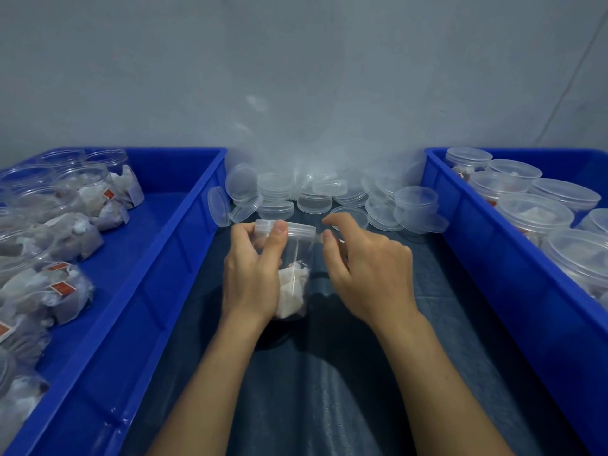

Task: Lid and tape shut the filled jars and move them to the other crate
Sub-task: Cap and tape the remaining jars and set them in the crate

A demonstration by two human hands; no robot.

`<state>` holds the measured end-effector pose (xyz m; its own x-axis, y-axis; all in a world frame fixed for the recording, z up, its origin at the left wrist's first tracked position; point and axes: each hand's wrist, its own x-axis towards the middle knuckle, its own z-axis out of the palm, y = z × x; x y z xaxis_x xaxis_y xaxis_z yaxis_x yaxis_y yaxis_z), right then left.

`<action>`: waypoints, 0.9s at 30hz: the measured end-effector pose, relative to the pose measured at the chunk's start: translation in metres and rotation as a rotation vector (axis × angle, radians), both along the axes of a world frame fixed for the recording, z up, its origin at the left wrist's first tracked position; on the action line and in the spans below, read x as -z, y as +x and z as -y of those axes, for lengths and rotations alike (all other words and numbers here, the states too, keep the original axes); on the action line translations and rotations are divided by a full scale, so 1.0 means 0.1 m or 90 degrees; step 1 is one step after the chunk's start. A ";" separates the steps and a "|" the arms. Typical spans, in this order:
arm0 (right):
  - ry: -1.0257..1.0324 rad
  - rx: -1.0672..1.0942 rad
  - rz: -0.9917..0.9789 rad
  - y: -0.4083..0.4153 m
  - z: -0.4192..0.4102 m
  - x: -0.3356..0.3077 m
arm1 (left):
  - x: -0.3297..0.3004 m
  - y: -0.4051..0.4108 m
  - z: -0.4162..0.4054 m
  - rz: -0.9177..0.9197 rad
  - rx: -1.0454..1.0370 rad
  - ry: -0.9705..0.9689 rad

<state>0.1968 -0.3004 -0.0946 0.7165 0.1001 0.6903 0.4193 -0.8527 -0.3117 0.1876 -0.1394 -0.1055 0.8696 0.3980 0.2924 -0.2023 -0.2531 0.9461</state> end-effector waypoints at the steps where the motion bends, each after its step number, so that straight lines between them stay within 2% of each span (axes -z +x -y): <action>1: -0.001 0.000 -0.006 0.00 0.00 0.01 | 0.00 0.00 0.00 0.001 0.003 -0.011; 10: -0.023 -0.016 -0.021 0.02 -0.01 0.04 | 0.00 0.00 0.00 -0.027 0.045 -0.112; 17: -0.019 0.005 -0.002 -0.01 -0.05 0.02 | 0.01 0.03 -0.03 -0.094 0.071 -0.178; 21: -0.017 0.017 0.007 -0.05 -0.09 -0.01 | -0.01 0.02 -0.02 -0.107 0.057 -0.101; 27: -0.015 0.018 0.005 -0.10 -0.11 -0.05 | -0.03 -0.06 0.02 0.025 -0.118 0.193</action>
<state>0.1865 -0.2898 -0.0892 0.7141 0.0959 0.6935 0.3974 -0.8710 -0.2888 0.1816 -0.1412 -0.1024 0.7760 0.4384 0.4534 -0.1619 -0.5564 0.8150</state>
